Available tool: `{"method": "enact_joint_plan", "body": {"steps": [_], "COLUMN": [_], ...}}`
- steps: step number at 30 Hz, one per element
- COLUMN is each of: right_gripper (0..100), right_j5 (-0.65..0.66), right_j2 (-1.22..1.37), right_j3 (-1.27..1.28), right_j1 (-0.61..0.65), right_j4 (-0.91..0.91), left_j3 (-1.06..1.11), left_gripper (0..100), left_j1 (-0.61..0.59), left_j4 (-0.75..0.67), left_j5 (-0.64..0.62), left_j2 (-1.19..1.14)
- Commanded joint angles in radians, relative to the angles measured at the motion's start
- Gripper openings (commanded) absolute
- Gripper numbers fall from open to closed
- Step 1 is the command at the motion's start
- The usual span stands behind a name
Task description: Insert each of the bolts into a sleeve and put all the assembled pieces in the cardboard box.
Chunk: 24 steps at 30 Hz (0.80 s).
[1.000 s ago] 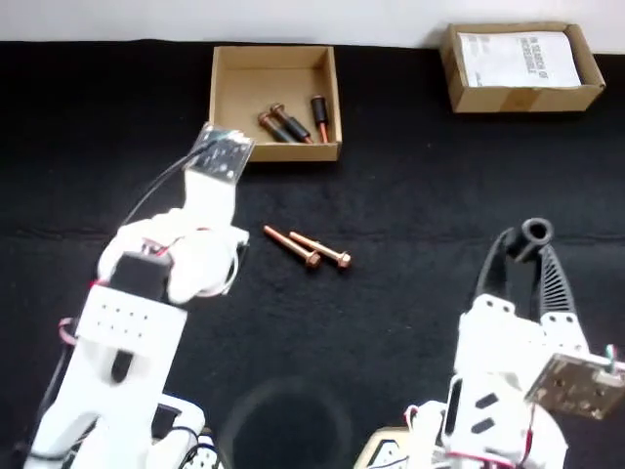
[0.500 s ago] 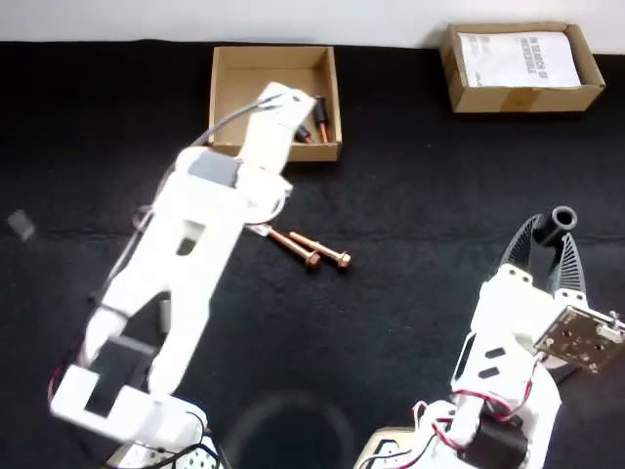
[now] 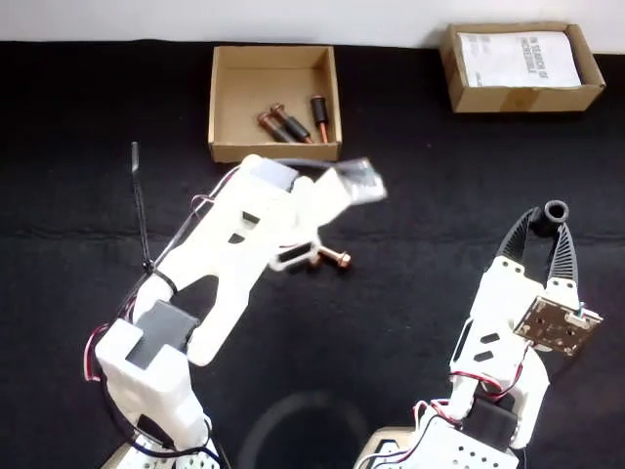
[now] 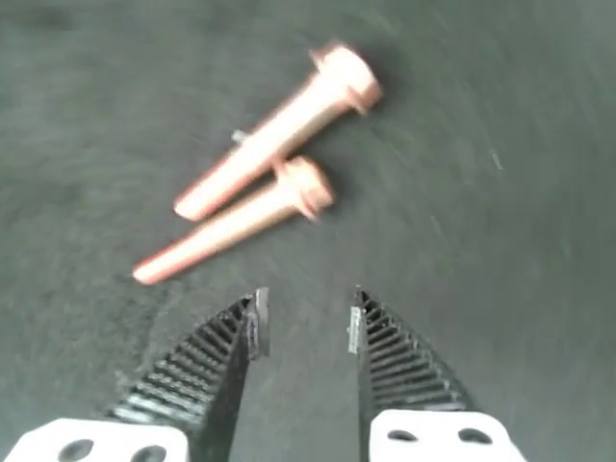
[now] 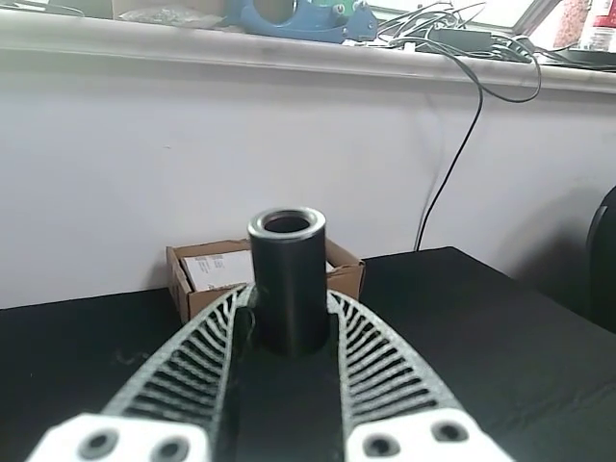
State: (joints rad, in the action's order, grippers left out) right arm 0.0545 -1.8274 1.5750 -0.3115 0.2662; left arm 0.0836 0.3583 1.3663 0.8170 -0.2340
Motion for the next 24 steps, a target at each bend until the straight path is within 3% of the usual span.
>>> {"method": "enact_joint_plan", "body": {"steps": [1, 11, 24], "right_gripper": [0.6, 0.6, 0.6], "right_j5": [0.009, 0.069, 0.072], "right_j2": [-0.007, -0.007, -0.007], "right_j3": [-0.004, -0.008, -0.004], "right_j1": [-0.019, -0.018, -0.033], "right_j4": [-0.027, -0.027, -0.027], "left_j3": [-0.042, -0.231, -0.418], "left_gripper": [15, 15, 15], "left_j1": [-0.01, -0.019, -0.013], "left_j4": [0.023, 0.029, 0.032], "left_j5": [0.152, 0.258, 0.264], "left_j2": [0.004, -0.137, -0.358]}}
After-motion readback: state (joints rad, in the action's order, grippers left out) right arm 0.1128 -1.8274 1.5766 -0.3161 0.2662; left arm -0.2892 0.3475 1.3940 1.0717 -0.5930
